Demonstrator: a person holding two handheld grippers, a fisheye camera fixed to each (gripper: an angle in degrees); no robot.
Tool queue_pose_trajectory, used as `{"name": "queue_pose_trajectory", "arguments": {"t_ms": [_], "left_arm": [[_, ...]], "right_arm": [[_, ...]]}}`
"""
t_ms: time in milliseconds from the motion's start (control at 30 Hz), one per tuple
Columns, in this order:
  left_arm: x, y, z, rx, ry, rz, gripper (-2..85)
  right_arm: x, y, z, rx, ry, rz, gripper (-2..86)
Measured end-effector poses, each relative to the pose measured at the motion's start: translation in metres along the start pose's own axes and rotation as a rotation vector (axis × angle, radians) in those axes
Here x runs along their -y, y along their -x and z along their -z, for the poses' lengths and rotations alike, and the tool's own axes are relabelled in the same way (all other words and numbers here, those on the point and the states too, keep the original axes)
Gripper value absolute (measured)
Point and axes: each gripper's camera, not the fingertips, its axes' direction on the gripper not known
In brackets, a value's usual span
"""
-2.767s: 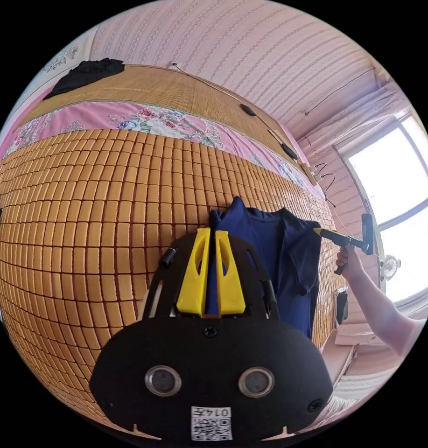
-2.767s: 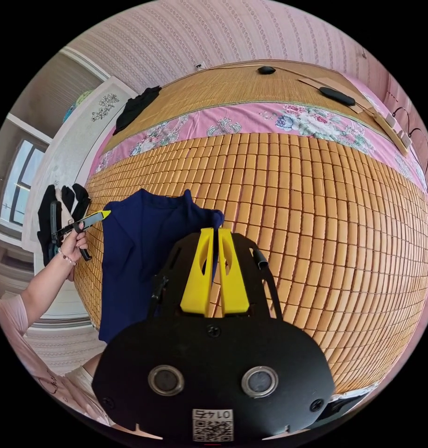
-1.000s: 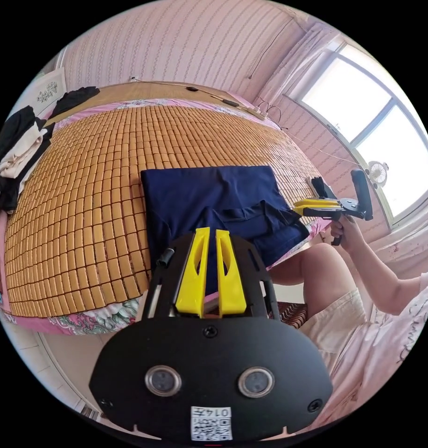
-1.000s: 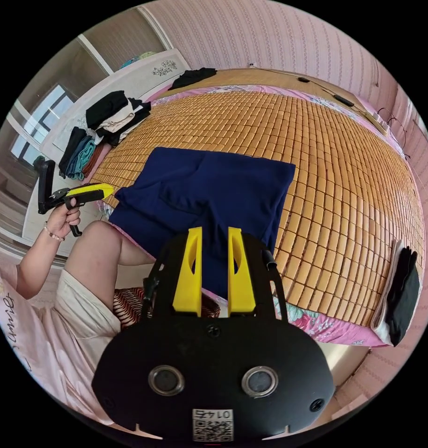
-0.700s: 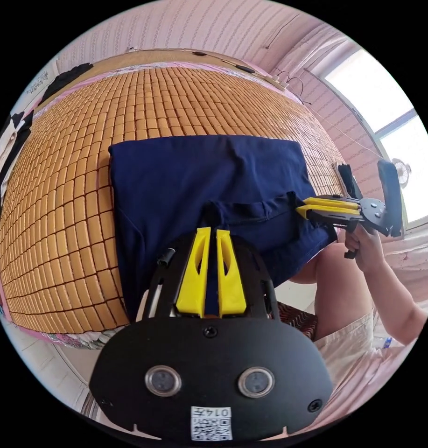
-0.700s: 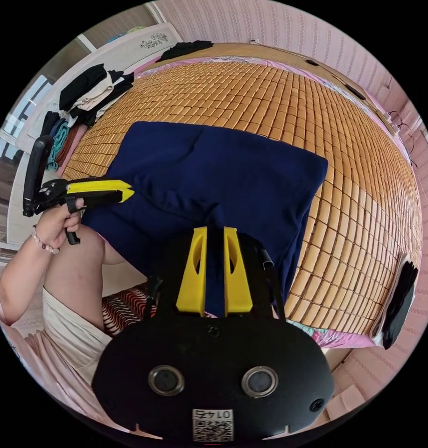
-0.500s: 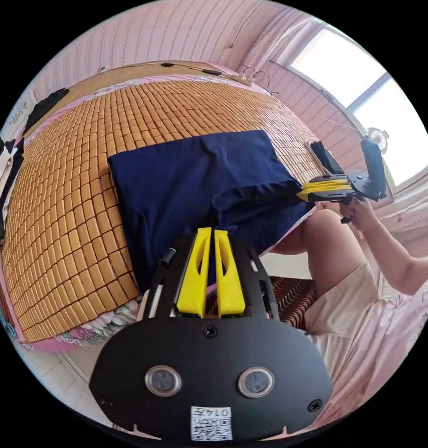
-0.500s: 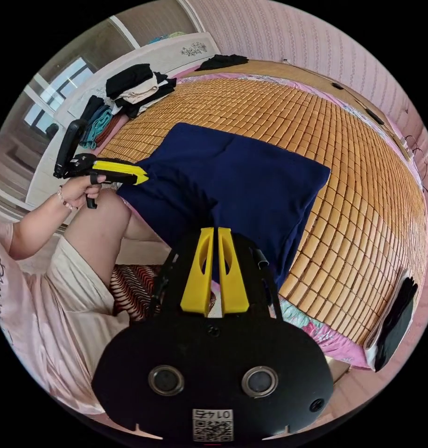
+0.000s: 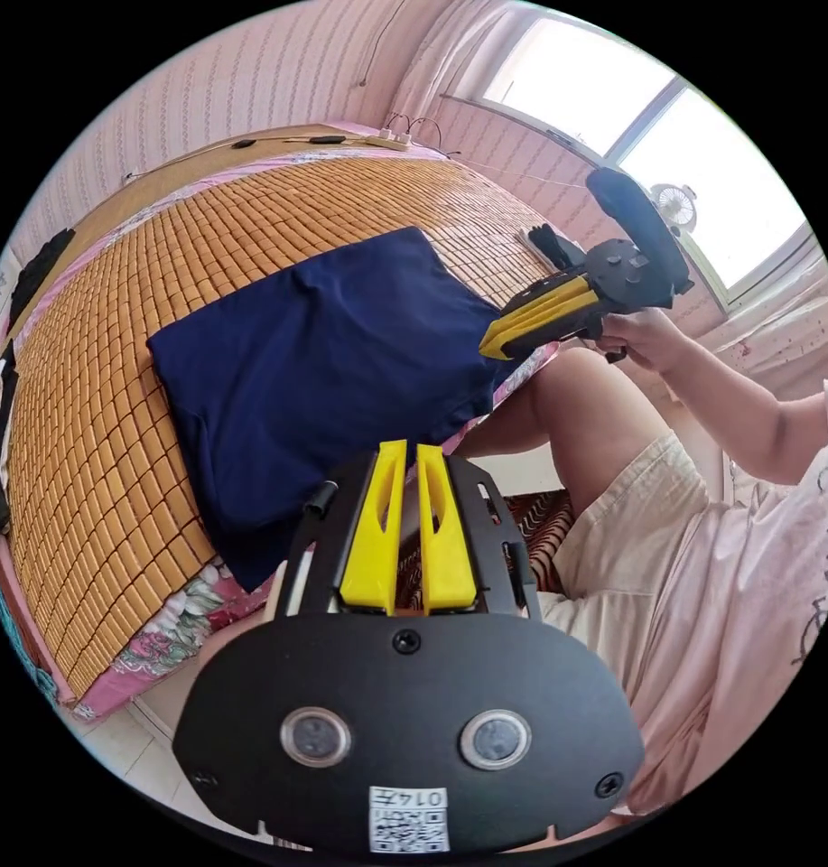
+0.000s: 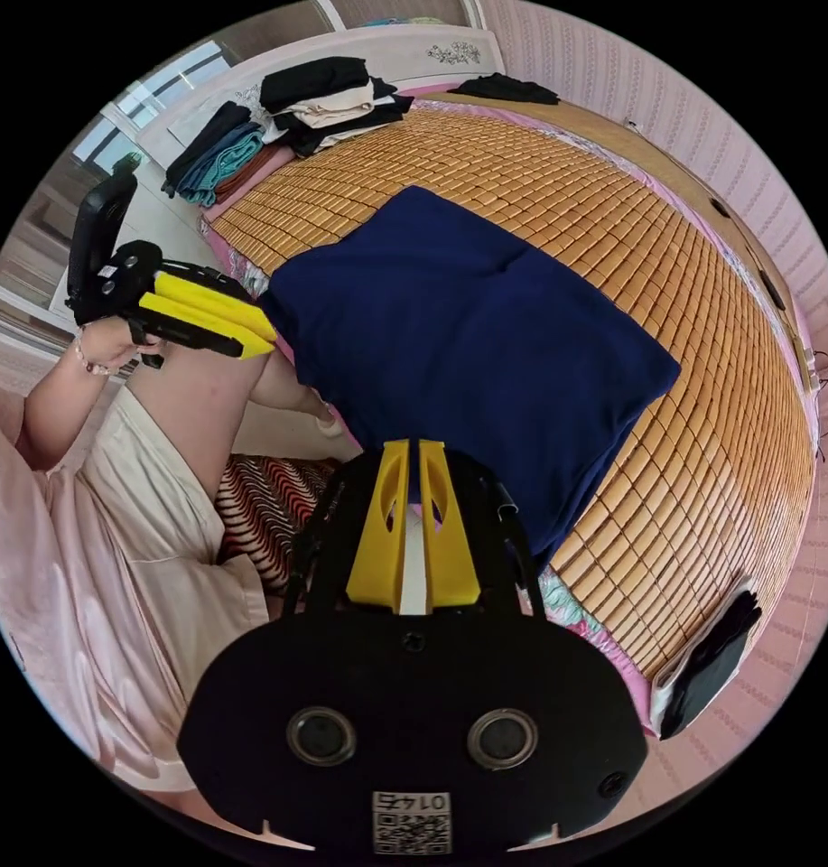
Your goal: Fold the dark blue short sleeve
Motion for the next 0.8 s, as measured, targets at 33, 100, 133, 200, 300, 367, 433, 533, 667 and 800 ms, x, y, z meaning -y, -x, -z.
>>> {"name": "queue_pose_trajectory", "arguments": {"t_ms": [33, 100, 133, 200, 300, 367, 433, 533, 667, 800], "left_arm": [[0.005, -0.003, -0.007, -0.001, 0.003, -0.004, 0.3], [0.022, -0.015, -0.031, 0.024, 0.02, -0.014, 0.1], [0.025, -0.018, -0.036, 0.032, 0.028, -0.024, 0.1], [0.03, -0.029, -0.052, 0.089, 0.048, -0.065, -0.1], [0.029, -0.042, -0.07, 0.183, 0.103, -0.131, -0.4], [0.028, -0.047, -0.077, 0.207, 0.118, -0.158, -0.7], [0.027, -0.05, -0.078, 0.203, 0.108, -0.159, -0.8], [0.028, -0.049, -0.082, 0.167, 0.104, -0.157, -0.9], [0.029, -0.046, -0.085, 0.111, 0.094, -0.165, -1.0], [0.025, -0.049, -0.087, 0.097, 0.072, -0.168, -1.0]], "right_arm": [[0.022, 0.002, -0.005, -0.023, 0.022, 0.026, -0.3], [0.057, 0.002, -0.011, -0.055, 0.056, 0.043, -0.4], [0.08, 0.0, -0.015, -0.07, 0.076, 0.05, -0.4], [0.117, -0.006, -0.021, -0.082, 0.101, 0.053, -0.4], [0.174, -0.016, -0.038, -0.103, 0.15, 0.047, -0.4], [0.209, -0.02, -0.061, -0.156, 0.208, 0.056, -0.4], [0.224, -0.023, -0.085, -0.161, 0.281, 0.084, -0.4], [0.244, -0.03, -0.088, -0.105, 0.344, 0.09, -0.4], [0.269, -0.036, -0.082, -0.157, 0.372, 0.144, -0.5], [0.282, -0.054, -0.101, -0.178, 0.418, 0.099, -0.5]]}}
